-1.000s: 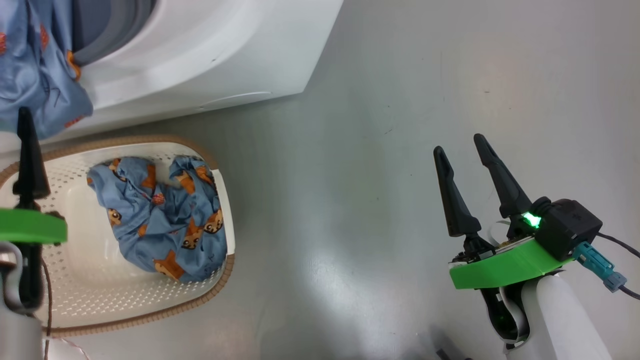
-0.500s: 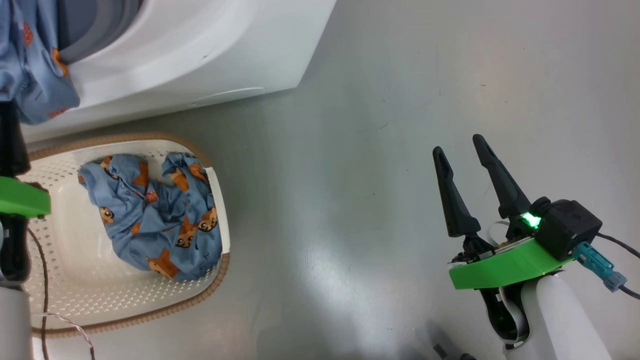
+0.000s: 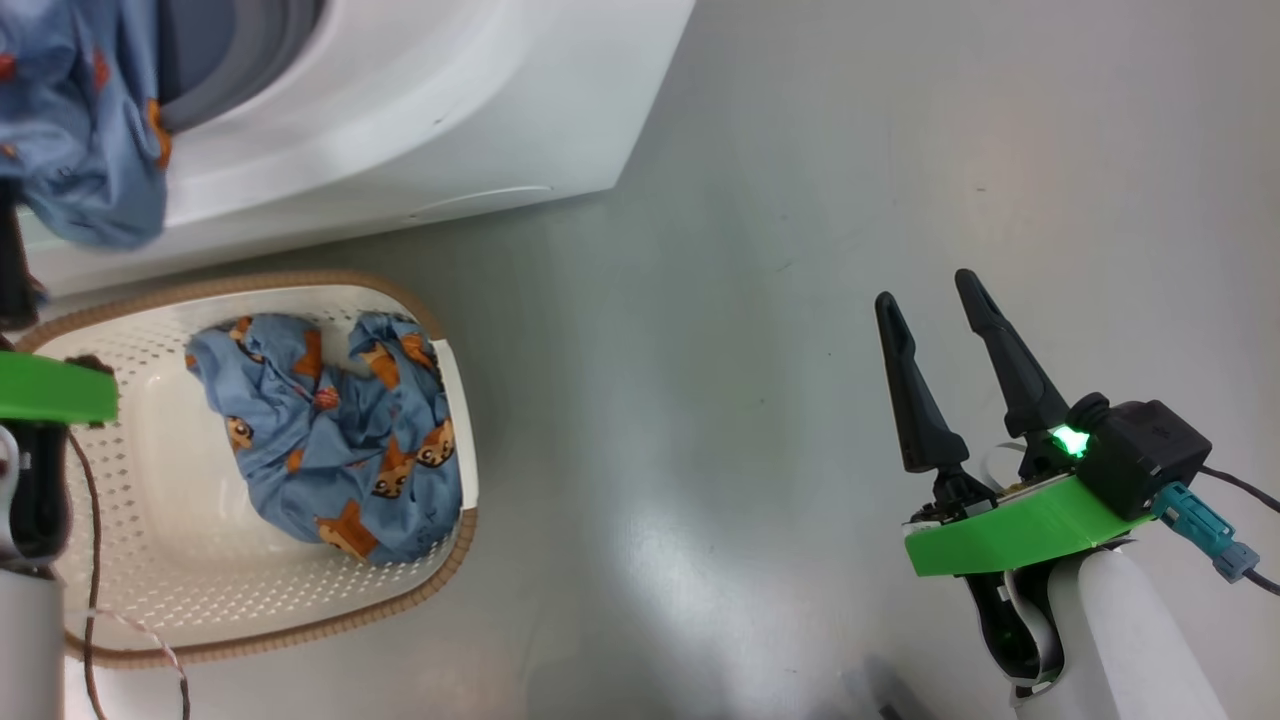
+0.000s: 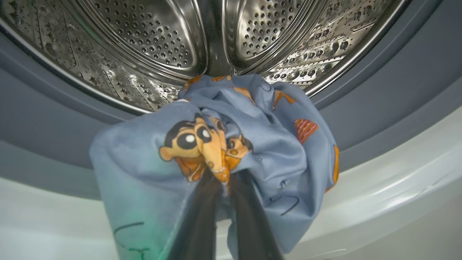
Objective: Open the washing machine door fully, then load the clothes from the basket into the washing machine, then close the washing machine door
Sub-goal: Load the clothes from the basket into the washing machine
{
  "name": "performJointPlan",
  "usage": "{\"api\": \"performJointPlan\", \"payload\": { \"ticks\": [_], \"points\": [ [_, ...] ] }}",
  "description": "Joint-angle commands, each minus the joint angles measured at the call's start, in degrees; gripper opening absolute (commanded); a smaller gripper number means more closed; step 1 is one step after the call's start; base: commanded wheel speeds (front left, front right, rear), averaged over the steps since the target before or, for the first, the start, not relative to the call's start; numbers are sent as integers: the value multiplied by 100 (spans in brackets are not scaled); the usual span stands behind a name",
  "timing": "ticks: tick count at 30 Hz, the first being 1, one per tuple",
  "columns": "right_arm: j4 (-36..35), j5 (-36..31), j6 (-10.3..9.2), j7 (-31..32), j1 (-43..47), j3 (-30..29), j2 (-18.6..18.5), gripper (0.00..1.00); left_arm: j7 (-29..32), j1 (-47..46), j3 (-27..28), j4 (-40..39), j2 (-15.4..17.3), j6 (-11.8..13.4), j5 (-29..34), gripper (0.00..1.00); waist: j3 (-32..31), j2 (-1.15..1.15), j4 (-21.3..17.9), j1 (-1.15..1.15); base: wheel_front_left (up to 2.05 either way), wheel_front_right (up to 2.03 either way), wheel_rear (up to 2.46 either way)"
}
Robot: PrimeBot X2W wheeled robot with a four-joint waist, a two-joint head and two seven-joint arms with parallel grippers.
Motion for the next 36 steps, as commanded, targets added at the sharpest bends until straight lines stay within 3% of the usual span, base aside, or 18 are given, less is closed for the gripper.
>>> {"api": "performJointPlan", "payload": {
  "ticks": [1, 8, 16, 36],
  "points": [
    [-94, 65, 50, -27, 136, 101, 27, 100, -72, 64, 164, -284, 321, -15, -38, 0, -36, 0, 42, 0, 0, 0, 0],
    [-71, 80, 50, -27, 133, 130, 27, 100, 134, -139, 101, -678, 498, -10, 3, 0, -68, 0, 73, 0, 0, 0, 0],
    [-101, 105, 50, -27, 137, 152, 27, 100, 469, -1028, -232, -638, 765, -13, 148, 0, 35, 0, -28, 0, 0, 0, 0],
    [-274, 261, 50, -27, 76, 387, 27, 100, 839, -3921, -1270, 1124, 1401, -17, -263, 0, 886, 0, -426, 0, 0, 0, 0]
  ]
}}
